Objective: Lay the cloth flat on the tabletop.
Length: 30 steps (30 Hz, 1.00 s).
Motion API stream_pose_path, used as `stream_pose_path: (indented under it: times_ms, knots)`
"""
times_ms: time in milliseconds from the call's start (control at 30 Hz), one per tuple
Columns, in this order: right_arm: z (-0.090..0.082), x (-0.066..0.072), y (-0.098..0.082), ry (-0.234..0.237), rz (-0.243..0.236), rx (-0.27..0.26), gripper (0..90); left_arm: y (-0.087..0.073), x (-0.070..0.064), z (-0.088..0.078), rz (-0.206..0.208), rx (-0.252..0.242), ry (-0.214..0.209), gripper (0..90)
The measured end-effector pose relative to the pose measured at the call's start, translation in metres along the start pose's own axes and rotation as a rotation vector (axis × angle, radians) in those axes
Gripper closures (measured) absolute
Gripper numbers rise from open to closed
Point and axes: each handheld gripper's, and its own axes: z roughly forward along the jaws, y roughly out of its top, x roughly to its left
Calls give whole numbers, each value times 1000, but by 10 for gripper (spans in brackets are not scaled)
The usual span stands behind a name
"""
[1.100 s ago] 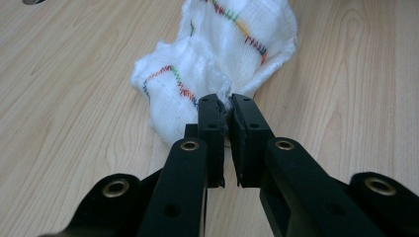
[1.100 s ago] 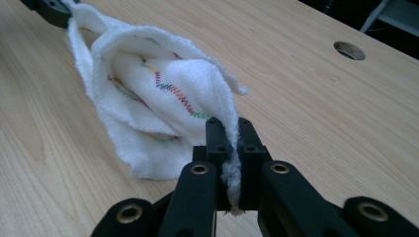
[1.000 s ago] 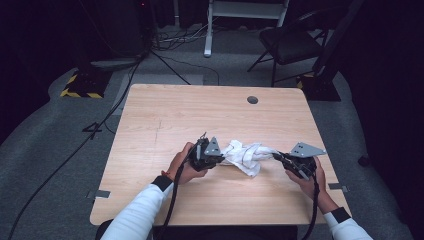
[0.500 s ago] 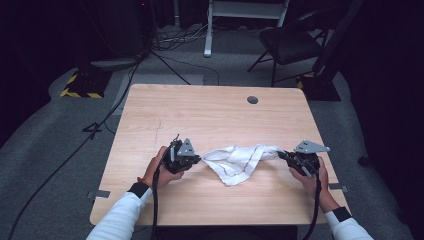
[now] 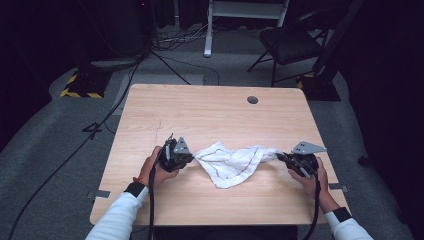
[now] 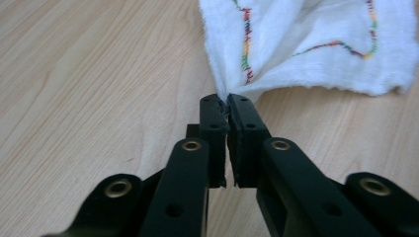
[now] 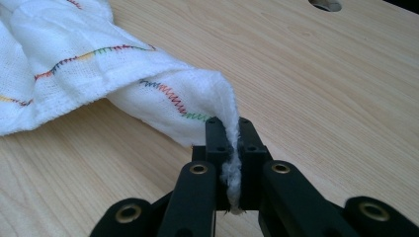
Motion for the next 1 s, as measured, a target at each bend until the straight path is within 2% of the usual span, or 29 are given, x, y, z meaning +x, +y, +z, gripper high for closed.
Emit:
stream_pose_path:
  times_ms: [33, 67, 100, 133, 167, 200, 233, 300, 367, 400, 433, 467, 533, 600, 633, 667, 700, 767, 800, 867, 933, 1000]
  knots:
    - [0, 0, 0, 0, 0, 0, 866, 0, -1, -1, -1, 1, 10, 816]
    - [0, 0, 0, -5, -1, 4, 858, 0, -3, -2, -5, -15, 8, 759]
    - [0, -2, -1, -1, 8, 1, 822, 2, -5, -5, -17, -33, 10, 612]
    - [0, -2, -1, -1, 8, 1, 822, 3, -8, -7, -19, -48, 0, 612]
    - [-1, -3, -1, -18, 10, 2, 721, 7, -15, -10, 3, -76, -27, 559]
    - [-1, -3, -1, -18, 10, 2, 721, 10, -20, -12, 18, -92, -39, 559]
    - [0, -3, -1, -20, 14, 7, 708, 14, -28, -13, 34, -110, -51, 490]
    - [-1, -4, -1, -24, 16, 8, 657, 22, -44, -12, 78, -120, -95, 471]
    - [-4, -4, -1, -36, 16, -2, 593, 27, -57, -7, 104, -125, -139, 414]
    - [-6, -5, 0, -37, 16, -4, 572, 29, -66, -2, 114, -121, -190, 391]
    - [-9, -5, 1, -48, 24, -13, 553, 30, -72, 2, 122, -106, -214, 376]
    - [-13, -7, 2, -53, 35, -31, 530, 31, -80, 9, 147, -87, -239, 349]
    - [-14, -8, 3, -56, 41, -35, 518, 33, -90, 18, 167, -62, -252, 336]
    - [-17, -6, 6, -24, 39, -57, 495, 34, -95, 27, 167, -29, -271, 329]
    - [-17, -2, 8, -13, 19, -64, 490, 34, -95, 30, 169, -28, -269, 329]
    - [-16, 7, 13, 8, -30, -62, 476, 34, -95, 33, 169, -16, -266, 340]
    - [-16, 7, 13, 8, -30, -62, 476, 33, -93, 35, 158, -8, -273, 340]
    - [-12, 20, 19, 70, -86, -69, 468, 32, -91, 36, 152, -6, -274, 399]
    - [-10, 24, 21, 84, -105, -62, 464, 31, -89, 37, 152, -1, -273, 415]
    - [0, 35, 24, 149, -130, -39, 460, 30, -86, 39, 155, 9, -264, 493]
    - [8, 40, 27, 177, -130, -14, 446, 29, -83, 41, 152, 23, -282, 536]
    - [20, 47, 29, 195, -141, 33, 423, 27, -83, 44, 181, 54, -278, 609]
